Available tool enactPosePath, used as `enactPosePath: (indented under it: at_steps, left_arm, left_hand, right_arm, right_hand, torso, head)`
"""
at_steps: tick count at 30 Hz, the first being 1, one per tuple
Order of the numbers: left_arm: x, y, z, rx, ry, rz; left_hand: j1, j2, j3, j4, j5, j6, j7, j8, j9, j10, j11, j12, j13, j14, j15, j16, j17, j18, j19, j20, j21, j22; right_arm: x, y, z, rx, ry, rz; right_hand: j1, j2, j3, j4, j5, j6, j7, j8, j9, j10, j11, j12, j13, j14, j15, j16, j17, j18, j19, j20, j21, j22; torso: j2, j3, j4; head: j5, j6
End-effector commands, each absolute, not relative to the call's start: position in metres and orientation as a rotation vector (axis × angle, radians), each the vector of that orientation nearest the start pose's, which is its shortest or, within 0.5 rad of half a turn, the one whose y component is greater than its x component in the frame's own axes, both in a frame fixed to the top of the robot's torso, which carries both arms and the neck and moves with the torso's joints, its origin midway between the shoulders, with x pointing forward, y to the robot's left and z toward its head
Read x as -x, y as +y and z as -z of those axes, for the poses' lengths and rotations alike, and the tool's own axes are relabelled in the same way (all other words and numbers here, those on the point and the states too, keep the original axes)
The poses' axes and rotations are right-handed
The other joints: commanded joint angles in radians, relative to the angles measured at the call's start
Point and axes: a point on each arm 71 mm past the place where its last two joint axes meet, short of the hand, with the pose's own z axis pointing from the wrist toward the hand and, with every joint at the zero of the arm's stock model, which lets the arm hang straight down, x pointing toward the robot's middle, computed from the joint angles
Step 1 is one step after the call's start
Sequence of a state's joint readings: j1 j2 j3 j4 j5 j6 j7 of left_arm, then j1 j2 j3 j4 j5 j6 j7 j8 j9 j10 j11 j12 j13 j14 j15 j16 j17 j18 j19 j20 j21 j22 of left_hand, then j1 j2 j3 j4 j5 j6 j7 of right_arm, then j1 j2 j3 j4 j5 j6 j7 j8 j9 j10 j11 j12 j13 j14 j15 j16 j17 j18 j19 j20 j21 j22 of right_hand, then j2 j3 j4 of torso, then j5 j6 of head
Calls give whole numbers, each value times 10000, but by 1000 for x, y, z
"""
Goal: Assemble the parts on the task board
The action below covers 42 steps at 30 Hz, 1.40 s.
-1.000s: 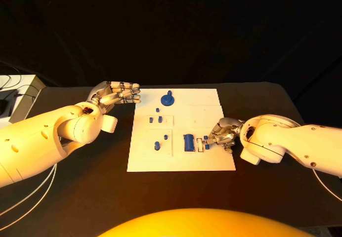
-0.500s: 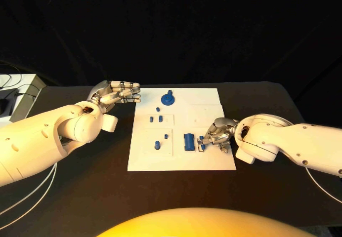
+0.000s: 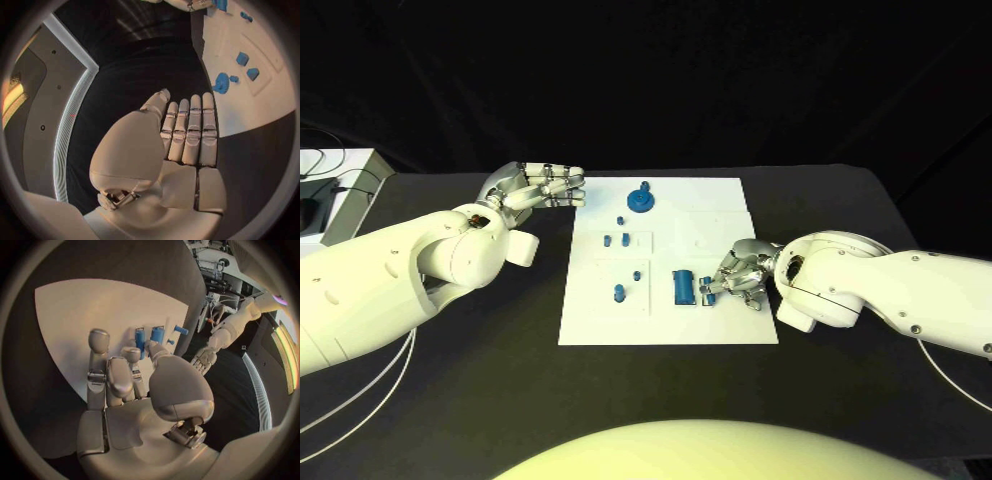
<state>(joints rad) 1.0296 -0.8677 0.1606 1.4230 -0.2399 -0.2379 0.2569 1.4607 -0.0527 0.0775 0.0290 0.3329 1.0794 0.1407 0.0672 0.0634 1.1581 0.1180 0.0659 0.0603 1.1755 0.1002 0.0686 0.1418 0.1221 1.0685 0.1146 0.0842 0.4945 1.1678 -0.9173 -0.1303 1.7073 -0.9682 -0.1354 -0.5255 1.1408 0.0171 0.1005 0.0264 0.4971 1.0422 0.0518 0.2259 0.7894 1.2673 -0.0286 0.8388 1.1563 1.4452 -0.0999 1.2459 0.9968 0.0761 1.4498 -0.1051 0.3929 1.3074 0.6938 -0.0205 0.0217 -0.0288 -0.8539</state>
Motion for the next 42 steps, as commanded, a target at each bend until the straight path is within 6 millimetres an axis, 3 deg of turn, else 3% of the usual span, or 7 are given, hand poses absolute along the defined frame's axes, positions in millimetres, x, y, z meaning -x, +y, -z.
enactPosePath:
  at_steps: [1,9,14,15,22,30,42]
  left_arm:
    - [-499,251,202,10650,14891,14215]
    - [-499,251,202,10653,14888,14206]
    - [-499,251,202,10659,14888,14193]
    - [-499,251,202,10659,14887,14191]
    - [-498,252,202,10666,14894,14179]
    - [-498,252,202,10671,14897,14167]
    - [-498,253,202,10677,14904,14157]
  left_hand:
    - [70,-36,9,36,37,-28,63,-50,-2,-20,28,-58,-15,-22,-7,0,15,-136,47,-8,-15,-10]
    - [51,-49,38,54,33,-24,71,-51,-2,-17,30,-60,-15,-17,-8,1,14,-141,33,-11,20,-11]
    - [51,-49,38,54,33,-24,71,-51,-2,-17,30,-60,-15,-17,-8,1,14,-141,33,-11,20,-11]
    - [51,-49,38,54,33,-24,71,-51,-2,-17,30,-60,-15,-17,-8,1,14,-141,33,-11,20,-11]
    - [51,-49,38,54,33,-24,71,-51,-2,-17,30,-60,-15,-17,-8,1,14,-141,33,-11,20,-11]
    - [49,-52,34,61,32,-26,81,-50,-2,-22,33,-60,-15,-20,-6,0,13,-141,33,-9,20,-18]
    - [47,-45,32,73,36,-26,80,-50,-2,-20,32,-59,-15,-16,-8,3,14,-139,35,-7,19,-27]
  right_arm:
    - [-421,-206,252,-3707,22996,-5058]
    - [-423,-209,252,-3792,22778,-4881]
    - [-424,-209,251,-3871,22628,-4887]
    - [-424,-209,251,-3884,22603,-4891]
    - [-424,-209,252,-3965,22520,-4926]
    - [-424,-209,252,-4054,22508,-4981]
    - [-423,-208,252,-4122,22521,-5111]
  right_hand:
    - [78,-73,2327,-2502,63,88,-28,-64,-67,37,-92,4,10,-9,38,-61,-14,39,-40,-14,-23,439]
    - [72,-81,1630,-2224,-91,228,-191,-180,-324,33,-151,67,52,-5,3,-73,-13,-18,-9,-38,-103,421]
    - [64,-86,792,-1737,-668,423,-156,-338,-640,13,-154,75,62,2,14,-85,-22,-49,27,-50,-176,395]
    - [1,-130,593,-1615,-1120,440,-157,-354,-675,14,-126,61,51,-1,18,-91,-27,-53,27,-46,-208,388]
    - [147,-127,-143,-1115,-1409,492,-137,-397,-807,11,-102,4,-5,1,31,-97,-26,-52,74,-38,-312,386]
    - [276,1,-986,-697,-1405,472,-126,-346,-787,23,-96,14,-25,1,39,-102,-34,-44,122,-25,-404,413]
    - [231,297,-922,-520,-1059,656,-247,-303,-801,149,-172,73,-6,8,-21,-100,-50,-76,154,-69,-365,441]
  torso:
    - [-3,-2,1]
    - [2,1,1]
    - [6,2,4]
    - [4,1,5]
    - [3,0,1]
    - [1,1,0]
    - [1,6,0]
  head:
    - [1,-11]
    - [-2,-1]
    - [-4,-10]
    - [4,-14]
    - [12,-27]
    - [6,-32]
    - [-13,-40]
